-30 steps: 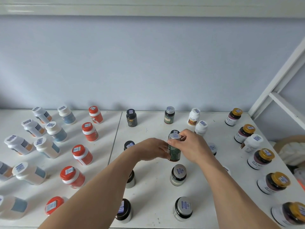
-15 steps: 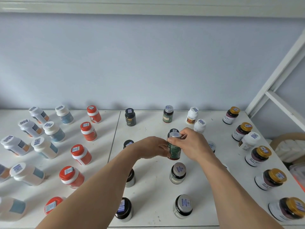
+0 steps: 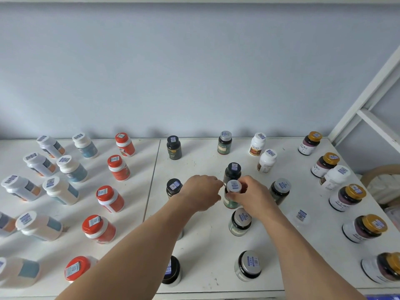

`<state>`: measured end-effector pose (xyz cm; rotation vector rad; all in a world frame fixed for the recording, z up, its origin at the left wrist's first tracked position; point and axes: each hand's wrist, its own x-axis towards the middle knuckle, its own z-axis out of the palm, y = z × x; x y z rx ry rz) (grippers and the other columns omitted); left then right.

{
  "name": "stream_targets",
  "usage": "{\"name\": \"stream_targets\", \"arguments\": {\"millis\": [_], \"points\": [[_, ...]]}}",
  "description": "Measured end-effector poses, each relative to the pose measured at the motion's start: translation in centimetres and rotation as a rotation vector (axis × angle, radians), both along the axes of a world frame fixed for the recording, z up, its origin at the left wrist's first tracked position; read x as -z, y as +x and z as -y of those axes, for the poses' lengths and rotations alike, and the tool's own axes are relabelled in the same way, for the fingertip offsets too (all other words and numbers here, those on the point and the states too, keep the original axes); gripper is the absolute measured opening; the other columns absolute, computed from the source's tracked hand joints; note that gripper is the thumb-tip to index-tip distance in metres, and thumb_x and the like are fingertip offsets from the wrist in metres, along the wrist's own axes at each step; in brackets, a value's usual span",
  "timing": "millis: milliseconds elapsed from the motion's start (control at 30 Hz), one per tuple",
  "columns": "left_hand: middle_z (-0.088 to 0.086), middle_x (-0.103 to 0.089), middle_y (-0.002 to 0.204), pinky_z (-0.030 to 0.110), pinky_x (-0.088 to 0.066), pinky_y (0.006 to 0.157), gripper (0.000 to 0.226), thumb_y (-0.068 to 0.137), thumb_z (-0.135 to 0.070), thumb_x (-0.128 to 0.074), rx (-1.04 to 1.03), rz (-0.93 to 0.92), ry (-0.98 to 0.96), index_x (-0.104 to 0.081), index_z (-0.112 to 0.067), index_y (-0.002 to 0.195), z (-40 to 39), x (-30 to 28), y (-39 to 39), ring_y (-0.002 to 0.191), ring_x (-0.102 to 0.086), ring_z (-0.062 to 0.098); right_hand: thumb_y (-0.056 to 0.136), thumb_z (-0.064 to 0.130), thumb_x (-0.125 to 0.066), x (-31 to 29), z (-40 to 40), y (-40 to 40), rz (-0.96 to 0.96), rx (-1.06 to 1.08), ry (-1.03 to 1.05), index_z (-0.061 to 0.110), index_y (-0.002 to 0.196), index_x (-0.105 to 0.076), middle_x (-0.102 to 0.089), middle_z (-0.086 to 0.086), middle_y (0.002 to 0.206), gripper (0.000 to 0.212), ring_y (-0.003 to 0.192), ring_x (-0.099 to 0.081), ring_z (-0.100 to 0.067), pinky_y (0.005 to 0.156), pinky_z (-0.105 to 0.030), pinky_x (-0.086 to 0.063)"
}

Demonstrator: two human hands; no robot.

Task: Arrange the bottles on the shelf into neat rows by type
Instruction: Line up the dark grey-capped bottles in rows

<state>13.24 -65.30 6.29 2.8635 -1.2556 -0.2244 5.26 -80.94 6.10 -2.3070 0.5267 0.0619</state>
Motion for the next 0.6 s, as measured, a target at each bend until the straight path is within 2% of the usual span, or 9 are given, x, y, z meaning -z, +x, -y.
{"name": "stream_targets", "arguments": {"millis": [167,333,400,500,600], "points": [[-0.001,-0.061,0.115,0.034,-0.042,0.072,0.034,0.092,-0.038,-0.052,-0.011,0.013,-0.033,-0.056,-0.020,0.120,-0.1,0.3,0.7,0.104,-0.060,0.025,0.069,0.047,-0.079,0.1,0.0,0.2,-0.035,0.024,0.033,0.031,0.098,-0.054,-0.063,0.011,0.096,0.042,0.086,-0.059,-0.009,0.071,-0.032,-0.050],[-0.002,-0.059,0.121,0.035,-0.044,0.076,0.038,0.092,-0.040,-0.051,-0.061,-0.034,-0.055,-0.054,-0.020,0.125,0.0,-0.1,2.0,0.109,-0.058,0.024,0.059,0.061,-0.077,-1.0,0.8,0.9,-0.090,-0.001,0.023,0.030,0.093,-0.053,-0.062,0.013,0.092,0.051,0.085,-0.059,-0.008,0.070,-0.031,-0.047],[-0.001,-0.059,0.121,0.035,-0.043,0.076,0.037,0.093,-0.039,-0.051,-0.086,-0.048,-0.061,-0.054,-0.020,0.125,0.1,-0.3,2.4,0.110,-0.057,0.024,0.062,0.065,-0.071,-1.5,1.3,1.5,-0.045,0.018,0.017,0.030,0.095,-0.053,-0.061,0.014,0.097,0.051,0.088,-0.058,-0.008,0.071,-0.031,-0.044],[0.000,-0.058,0.121,0.036,-0.045,0.079,0.036,0.093,-0.036,-0.051,-0.124,-0.077,-0.057,-0.054,-0.018,0.124,0.4,-0.8,3.1,0.111,-0.056,0.025,0.074,0.053,-0.071,-1.6,2.5,3.4,0.013,0.016,0.006,0.027,0.118,-0.053,-0.057,0.008,0.123,0.054,0.110,-0.055,-0.013,0.088,-0.033,-0.043],[0.001,-0.057,0.122,0.038,-0.046,0.082,0.036,0.093,-0.034,-0.052,-0.149,-0.116,-0.047,-0.053,-0.017,0.124,0.9,-1.2,3.8,0.113,-0.055,0.025,0.081,0.040,-0.070,-1.7,3.6,5.2,-0.053,-0.123,-0.002,0.033,0.136,-0.045,-0.048,0.007,0.140,0.061,0.126,-0.046,-0.014,0.099,-0.033,-0.038]]}}
